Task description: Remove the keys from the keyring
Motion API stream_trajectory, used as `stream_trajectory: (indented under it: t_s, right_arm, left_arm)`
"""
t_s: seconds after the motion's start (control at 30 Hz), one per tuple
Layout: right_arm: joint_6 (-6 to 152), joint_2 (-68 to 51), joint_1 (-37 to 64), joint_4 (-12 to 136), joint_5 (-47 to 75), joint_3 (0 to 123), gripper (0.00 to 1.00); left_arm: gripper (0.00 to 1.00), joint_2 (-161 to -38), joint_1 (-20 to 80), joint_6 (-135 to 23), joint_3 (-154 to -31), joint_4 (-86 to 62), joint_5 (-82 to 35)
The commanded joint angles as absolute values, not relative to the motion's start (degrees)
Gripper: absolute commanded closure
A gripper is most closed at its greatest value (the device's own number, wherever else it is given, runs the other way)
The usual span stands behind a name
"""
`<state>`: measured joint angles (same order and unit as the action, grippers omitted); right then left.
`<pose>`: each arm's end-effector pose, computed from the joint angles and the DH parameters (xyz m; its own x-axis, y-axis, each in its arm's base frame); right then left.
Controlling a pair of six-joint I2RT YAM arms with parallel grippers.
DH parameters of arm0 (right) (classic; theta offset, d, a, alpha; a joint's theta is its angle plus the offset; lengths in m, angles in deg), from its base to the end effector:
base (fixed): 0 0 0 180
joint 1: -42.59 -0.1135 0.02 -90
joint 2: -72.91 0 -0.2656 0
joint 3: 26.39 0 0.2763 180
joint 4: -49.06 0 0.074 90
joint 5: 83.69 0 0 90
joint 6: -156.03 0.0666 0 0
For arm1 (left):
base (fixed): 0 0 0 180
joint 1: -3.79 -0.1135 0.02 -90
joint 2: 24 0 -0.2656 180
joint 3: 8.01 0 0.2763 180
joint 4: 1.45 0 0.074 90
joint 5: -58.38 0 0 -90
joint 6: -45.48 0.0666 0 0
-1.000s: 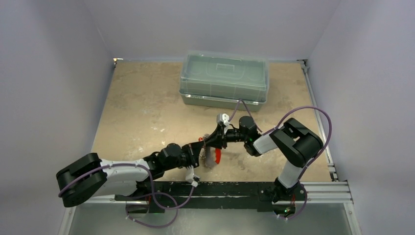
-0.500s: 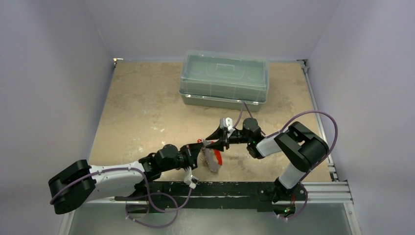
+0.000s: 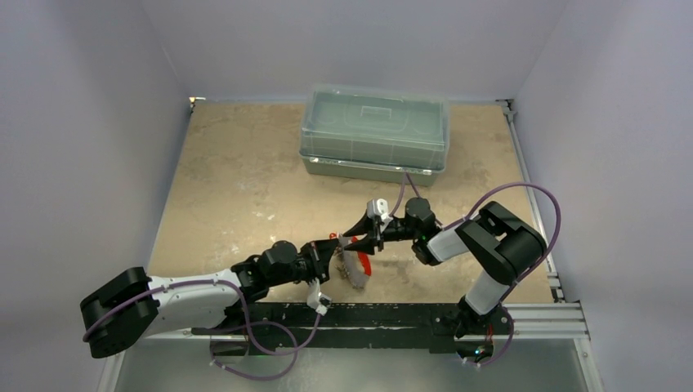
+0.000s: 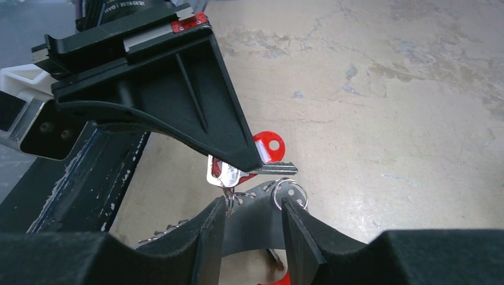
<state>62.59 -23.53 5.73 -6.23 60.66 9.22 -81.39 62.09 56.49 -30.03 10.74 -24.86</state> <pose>0.2050 0.2213 0.1253 -0.0173 -0.0567 -0.9982 -0.9996 -0.0223 0.0186 0.1147 -0.2006 0.1221 0.9247 0.3579 0.1301 0.0308 -0.4108 0.9112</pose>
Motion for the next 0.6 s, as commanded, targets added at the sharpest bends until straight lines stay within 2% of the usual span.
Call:
stream_trajectory:
  t_s: [0.0, 0.47, 0.57]
  right_arm:
    - [62.4, -24.1, 5.1, -10.5, 62.6, 8.4, 0.57]
    - [65.7, -28.8, 3.2, -15.4, 62.5, 9.1, 0.57]
    - [65.7, -28.8, 3.2, -15.8, 62.5, 9.0, 0.62]
  left_arm:
    - [1.00, -80.0, 62.0, 54.8, -30.8, 12.1, -24.1]
    - [1.00, -77.7, 61.7, 53.3, -31.0, 10.8, -24.9]
    - [1.00, -77.4, 61.5, 53.2, -31.0, 10.5, -24.9]
